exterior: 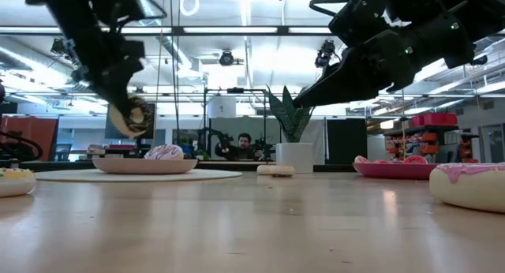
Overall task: Pick & Place donuts
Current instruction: Put the large black donut on the pink plate
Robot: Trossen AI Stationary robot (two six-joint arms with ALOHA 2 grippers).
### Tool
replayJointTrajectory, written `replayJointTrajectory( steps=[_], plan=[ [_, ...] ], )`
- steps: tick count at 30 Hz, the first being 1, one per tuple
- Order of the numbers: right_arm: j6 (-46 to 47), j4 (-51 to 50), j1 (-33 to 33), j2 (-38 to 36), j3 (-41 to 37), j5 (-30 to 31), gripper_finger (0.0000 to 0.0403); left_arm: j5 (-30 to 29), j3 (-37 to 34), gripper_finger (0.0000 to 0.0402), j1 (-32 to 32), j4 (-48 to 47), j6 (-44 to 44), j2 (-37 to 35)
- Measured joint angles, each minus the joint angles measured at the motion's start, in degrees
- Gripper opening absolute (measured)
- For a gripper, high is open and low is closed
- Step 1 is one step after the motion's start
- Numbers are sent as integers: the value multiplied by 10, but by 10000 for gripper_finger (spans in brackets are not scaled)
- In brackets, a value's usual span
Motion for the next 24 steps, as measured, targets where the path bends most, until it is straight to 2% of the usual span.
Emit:
replayJointTrajectory(
  steps=[5, 7, 14, 18, 20, 24],
  plan=[
    [-8, 0, 17, 0, 0, 0, 252, 26, -77, 28, 60, 55, 21, -39],
    [-11, 1, 23, 0, 0, 0, 252, 29, -101, 31, 78, 98, 39, -58],
    [-13, 6, 27, 0, 0, 1, 252, 97, -185, 33, 176, 242, 107, -107],
    [-13, 7, 27, 0, 0, 1, 252, 117, -215, 37, 230, 272, 124, -109],
    [-13, 8, 27, 0, 0, 1, 252, 120, -224, 42, 245, 298, 133, -109],
    [-13, 8, 27, 0, 0, 1, 252, 162, -232, 50, 265, 346, 144, -109]
  ],
)
